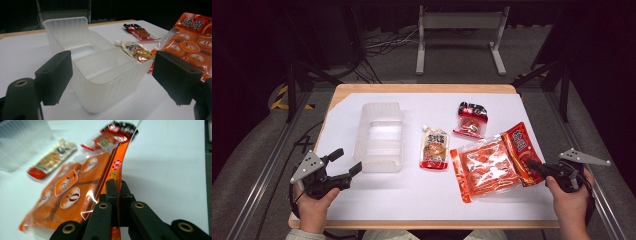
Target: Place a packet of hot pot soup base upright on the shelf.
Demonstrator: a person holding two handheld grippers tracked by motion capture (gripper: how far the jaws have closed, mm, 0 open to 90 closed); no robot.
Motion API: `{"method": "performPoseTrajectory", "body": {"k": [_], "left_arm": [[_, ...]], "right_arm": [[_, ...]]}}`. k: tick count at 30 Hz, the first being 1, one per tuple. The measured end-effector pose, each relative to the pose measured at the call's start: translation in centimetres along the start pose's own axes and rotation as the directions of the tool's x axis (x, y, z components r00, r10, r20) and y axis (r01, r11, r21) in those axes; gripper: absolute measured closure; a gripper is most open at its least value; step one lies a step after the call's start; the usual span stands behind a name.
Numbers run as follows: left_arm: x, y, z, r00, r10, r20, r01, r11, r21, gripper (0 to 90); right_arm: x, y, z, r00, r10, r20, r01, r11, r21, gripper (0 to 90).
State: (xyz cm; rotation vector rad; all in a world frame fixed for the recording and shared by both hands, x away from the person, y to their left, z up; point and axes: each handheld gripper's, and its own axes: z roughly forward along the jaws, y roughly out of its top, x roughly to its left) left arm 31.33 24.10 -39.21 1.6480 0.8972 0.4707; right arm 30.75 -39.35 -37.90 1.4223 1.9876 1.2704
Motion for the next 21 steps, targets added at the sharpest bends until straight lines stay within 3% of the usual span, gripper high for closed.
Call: {"method": "performPoseTrajectory", "body": {"k": [1, 2, 3, 7, 10, 12, 17, 21], "left_arm": [[0.0, 0.2, 0.0, 0.9993, -0.022, 0.03, 0.022, 0.9997, -0.004, 16.7], [0.0, 0.2, 0.0, 0.9993, -0.022, 0.03, 0.022, 0.9997, -0.004, 16.1], [-0.1, 0.6, 0.0, 0.996, -0.047, 0.076, 0.049, 0.9986, -0.023, 15.3], [-0.6, 1.1, 0.2, 0.997, -0.028, 0.073, 0.029, 0.9994, -0.017, 12.1], [-1.0, 1.5, 0.3, 0.9972, -0.024, 0.071, 0.025, 0.9997, -0.007, 16.2], [-1.0, 1.6, 0.4, 0.998, -0.033, 0.053, 0.033, 0.9994, 0.01, 15.3], [-1.1, 1.8, 0.6, 0.9971, -0.025, 0.071, 0.025, 0.9997, 0.005, 21.1], [-1.4, 1.8, 0.9, 0.9944, 0.002, 0.106, 0.005, 0.9981, -0.061, 30.7]], "right_arm": [[0.3, 0.4, -0.3, 0.9999, -0.009, -0.012, 0.008, 0.9998, -0.015, 90.0], [0.3, 0.4, -0.3, 0.9999, -0.009, -0.012, 0.008, 0.9998, -0.015, 90.0], [0.9, 1.2, -0.7, 0.9992, -0.028, -0.03, 0.027, 0.9987, -0.044, 90.0], [1.9, 2.3, -1.2, 0.9973, -0.052, -0.052, 0.048, 0.996, -0.075, 90.0], [3.0, 3.4, -1.7, 0.9932, -0.087, -0.077, 0.079, 0.9919, -0.1, 90.0], [4.0, 4.2, -1.9, 0.9902, -0.121, -0.069, 0.113, 0.9873, -0.112, 90.0], [5.3, 5.6, -2.1, 0.982, -0.16, -0.1, 0.146, 0.9803, -0.132, 90.0], [6.7, 7.2, -2.6, 0.9682, -0.193, -0.159, 0.167, 0.9718, -0.167, 90.0]]}}
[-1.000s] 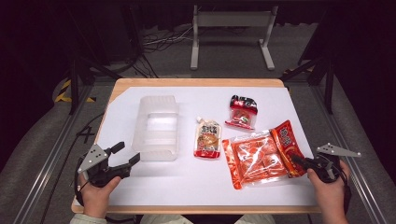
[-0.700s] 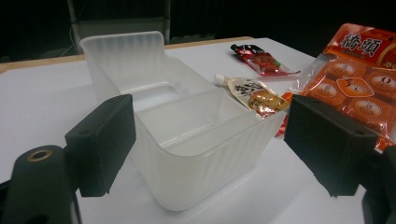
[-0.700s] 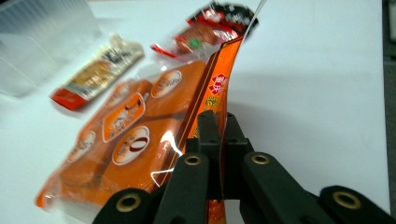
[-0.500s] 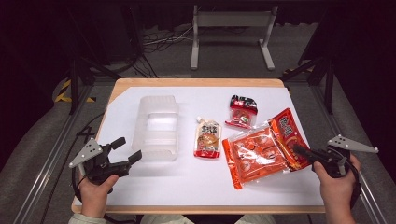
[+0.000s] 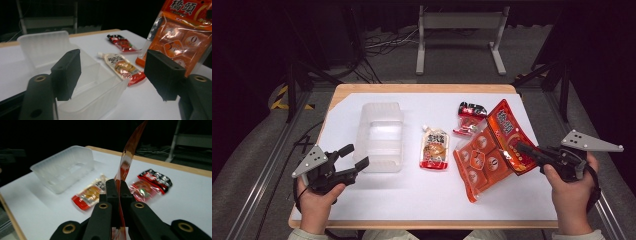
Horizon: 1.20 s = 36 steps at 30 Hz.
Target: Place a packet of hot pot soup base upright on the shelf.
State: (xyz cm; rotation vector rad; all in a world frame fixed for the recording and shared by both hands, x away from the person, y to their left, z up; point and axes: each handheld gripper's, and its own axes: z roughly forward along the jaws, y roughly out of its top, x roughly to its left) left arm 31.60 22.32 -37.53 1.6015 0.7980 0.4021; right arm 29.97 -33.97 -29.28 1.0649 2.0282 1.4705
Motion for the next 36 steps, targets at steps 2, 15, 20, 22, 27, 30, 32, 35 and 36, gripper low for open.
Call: {"method": "performPoseTrajectory", "body": {"k": [2, 15, 20, 22, 27, 30, 32, 35, 36], "left_arm": [[-0.2, 0.1, 0.2, 0.9999, 0.013, 0.011, -0.013, 0.9996, -0.026, 30.1], [-0.2, 0.9, 1.7, 0.9997, -0.022, 0.011, 0.021, 0.9964, 0.082, 18.5], [-1.1, 1.6, 2.7, 0.9988, 0.034, 0.036, -0.036, 0.9964, 0.077, 11.3], [-1.4, 1.9, 3.1, 0.9981, 0.049, 0.037, -0.052, 0.9952, 0.083, 10.8], [-2.2, 2.6, 4.3, 0.995, 0.067, 0.075, -0.074, 0.9931, 0.091, 7.2], [-2.7, 3.1, 4.9, 0.9919, 0.076, 0.103, -0.084, 0.9928, 0.085, 4.9], [-2.8, 3.5, 5.1, 0.9901, 0.074, 0.119, -0.083, 0.9937, 0.075, 4.8], [-2.8, 4.1, 5.2, 0.9875, 0.08, 0.136, -0.088, 0.9942, 0.061, 4.3], [-2.8, 4.1, 5.2, 0.9875, 0.08, 0.136, -0.088, 0.9942, 0.061, 4.3]], "right_arm": [[0.5, 0.7, 0.1, 0.9997, -0.021, -0.012, 0.021, 0.9998, -0.003, 90.0], [2.4, 4.8, 1.0, 0.9877, -0.143, -0.063, 0.143, 0.9897, -0.006, 90.0], [1.9, 6.4, 1.2, 0.9851, -0.148, -0.088, 0.146, 0.9888, -0.027, 90.0], [2.1, 7.0, 1.2, 0.9834, -0.156, -0.093, 0.154, 0.9876, -0.033, 90.0], [3.0, 8.2, 1.8, 0.9726, -0.192, -0.131, 0.188, 0.9813, -0.042, 90.0], [3.8, 9.0, 2.3, 0.9638, -0.215, -0.157, 0.211, 0.9764, -0.047, 90.0], [4.4, 9.5, 2.6, 0.9573, -0.23, -0.176, 0.224, 0.9732, -0.051, 90.0], [5.3, 10.2, 3.2, 0.9458, -0.251, -0.206, 0.245, 0.9679, -0.057, 90.0], [5.3, 10.2, 3.2, 0.9458, -0.251, -0.206, 0.245, 0.9679, -0.057, 90.0]]}}
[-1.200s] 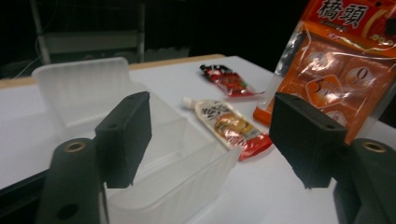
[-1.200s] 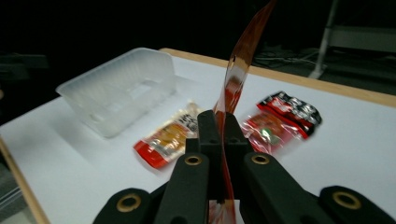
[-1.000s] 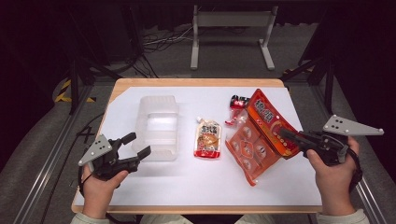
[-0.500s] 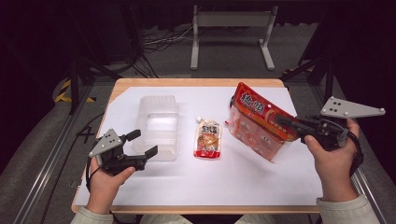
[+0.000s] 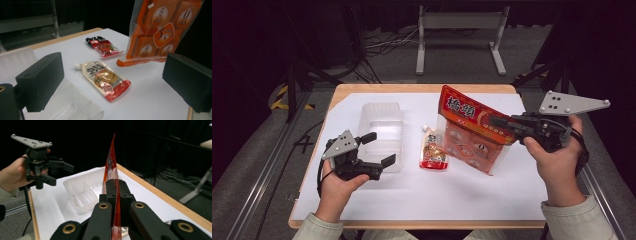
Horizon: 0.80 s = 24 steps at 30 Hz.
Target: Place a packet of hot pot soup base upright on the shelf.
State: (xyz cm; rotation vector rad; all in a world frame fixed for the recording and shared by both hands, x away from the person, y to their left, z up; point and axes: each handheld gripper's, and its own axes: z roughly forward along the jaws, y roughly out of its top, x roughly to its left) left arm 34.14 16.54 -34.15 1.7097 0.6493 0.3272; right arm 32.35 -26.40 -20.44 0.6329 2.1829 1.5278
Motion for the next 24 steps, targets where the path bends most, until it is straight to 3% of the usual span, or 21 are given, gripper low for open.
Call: {"method": "performPoseTrajectory", "body": {"k": [3, 9, 15, 17, 19, 20, 24], "left_arm": [[-0.3, 0.3, 0.3, 0.9989, 0.019, 0.044, -0.018, 0.9996, -0.02, 3.6], [-0.4, 0.5, 0.7, 0.9956, 0.026, 0.09, -0.023, 0.9993, -0.028, 5.0], [-0.8, 0.8, 1.7, 0.9869, 0.044, 0.155, -0.041, 0.9988, -0.026, 7.5], [-1.0, 0.9, 2.2, 0.9791, 0.086, 0.184, -0.081, 0.9961, -0.035, 10.1], [-1.3, 1.0, 2.6, 0.9759, 0.102, 0.193, -0.097, 0.9947, -0.037, 12.5], [-1.3, 1.1, 2.8, 0.9741, 0.094, 0.206, -0.085, 0.9952, -0.049, 13.3], [-1.3, 1.2, 3.3, 0.9745, 0.09, 0.205, -0.078, 0.9948, -0.065, 12.8]], "right_arm": [[0.7, 1.0, 1.0, 0.9992, -0.023, -0.033, 0.023, 0.9997, 0.001, 90.0], [1.5, 1.9, 2.1, 0.9947, -0.061, -0.083, 0.061, 0.9981, -0.003, 90.0], [1.7, 2.4, 2.9, 0.9889, -0.077, -0.128, 0.075, 0.997, -0.017, 90.0], [1.7, 2.5, 3.3, 0.9864, -0.084, -0.142, 0.081, 0.9964, -0.022, 90.0], [1.9, 2.7, 3.6, 0.9827, -0.092, -0.161, 0.089, 0.9957, -0.025, 90.0], [2.0, 2.8, 3.8, 0.9813, -0.097, -0.166, 0.094, 0.9953, -0.025, 90.0], [2.3, 3.0, 4.3, 0.9755, -0.114, -0.188, 0.11, 0.9935, -0.029, 90.0]]}}
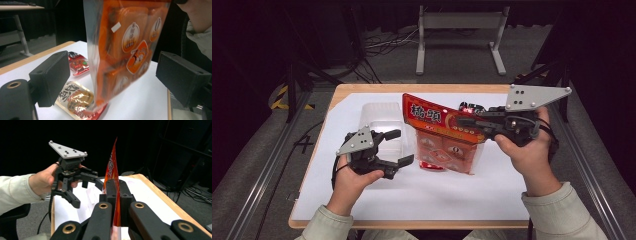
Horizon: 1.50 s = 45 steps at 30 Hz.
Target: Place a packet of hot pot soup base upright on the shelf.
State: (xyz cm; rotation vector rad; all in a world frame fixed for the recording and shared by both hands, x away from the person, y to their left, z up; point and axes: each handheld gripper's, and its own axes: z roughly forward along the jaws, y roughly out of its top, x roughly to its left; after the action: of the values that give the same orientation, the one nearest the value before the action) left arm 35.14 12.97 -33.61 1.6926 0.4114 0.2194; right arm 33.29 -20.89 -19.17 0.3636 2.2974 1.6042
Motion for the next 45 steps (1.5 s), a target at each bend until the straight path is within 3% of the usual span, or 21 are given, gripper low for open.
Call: {"method": "performPoseTrajectory", "body": {"k": [3, 10, 13, 15, 17, 21, 24, 27, 31, 34, 38, 40, 45], "left_arm": [[0.1, 0.0, 0.2, 1.0, 0.006, 0.001, -0.006, 0.9997, 0.023, 13.2], [0.3, -0.1, 1.0, 0.998, -0.014, 0.062, 0.013, 0.9997, 0.021, 14.6], [0.4, -0.2, 1.6, 0.9967, -0.021, 0.078, 0.02, 0.9998, 0.008, 10.6], [0.4, -0.4, 2.0, 0.9952, -0.041, 0.089, 0.041, 0.9992, -0.001, 5.7], [0.4, -0.6, 2.4, 0.9893, -0.074, 0.125, 0.075, 0.9971, -0.005, 4.0], [0.4, -1.0, 3.2, 0.9909, -0.05, 0.125, 0.048, 0.9986, 0.023, 7.4], [0.6, -1.2, 3.5, 0.9889, -0.019, 0.147, 0.015, 0.9995, 0.027, 19.8], [1.3, -1.8, 3.9, 0.9636, -0.041, 0.264, 0.056, 0.9971, -0.051, 29.2], [1.4, -2.2, 4.1, 0.9489, -0.049, 0.312, 0.069, 0.9962, -0.053, 38.0], [1.2, -2.2, 4.0, 0.9326, -0.058, 0.356, 0.082, 0.9952, -0.053, 50.2], [0.9, -2.1, 3.7, 0.9211, -0.044, 0.387, 0.061, 0.9977, -0.03, 63.1], [0.8, -2.0, 3.7, 0.9114, -0.034, 0.41, 0.045, 0.9988, -0.018, 69.2], [0.5, -1.8, 3.6, 0.913, -0.023, 0.407, 0.031, 0.9994, -0.013, 70.1]], "right_arm": [[0.1, 0.1, 0.2, 0.9998, -0.004, -0.017, 0.004, 1.0, -0.006, 90.0], [0.1, 0.2, 0.7, 0.9987, -0.013, -0.05, 0.012, 0.9997, -0.02, 90.0], [0.2, 0.2, 1.1, 0.998, -0.015, -0.062, 0.013, 0.9996, -0.024, 90.0], [0.2, 0.2, 1.3, 0.9975, -0.017, -0.069, 0.016, 0.9996, -0.026, 90.0], [0.1, 0.2, 1.5, 0.9971, -0.015, -0.075, 0.012, 0.9995, -0.03, 90.0], [0.2, 0.1, 1.8, 0.9952, -0.019, -0.096, 0.015, 0.9991, -0.041, 90.0], [0.3, 0.2, 2.1, 0.9937, -0.024, -0.109, 0.019, 0.9989, -0.043, 90.0], [0.4, 0.2, 2.3, 0.9919, -0.029, -0.123, 0.023, 0.9986, -0.048, 90.0], [0.5, 0.2, 2.5, 0.9906, -0.032, -0.133, 0.025, 0.9981, -0.055, 90.0], [0.4, 0.1, 2.4, 0.9899, -0.028, -0.139, 0.019, 0.9976, -0.067, 90.0], [0.1, -0.2, 2.3, 0.989, -0.009, -0.148, -0.003, 0.9967, -0.081, 90.0], [-0.1, -0.3, 2.3, 0.9896, -0.006, -0.143, -0.006, 0.9963, -0.086, 90.0], [-0.2, -0.4, 2.1, 0.9894, -0.003, -0.145, -0.011, 0.9957, -0.092, 90.0]]}}
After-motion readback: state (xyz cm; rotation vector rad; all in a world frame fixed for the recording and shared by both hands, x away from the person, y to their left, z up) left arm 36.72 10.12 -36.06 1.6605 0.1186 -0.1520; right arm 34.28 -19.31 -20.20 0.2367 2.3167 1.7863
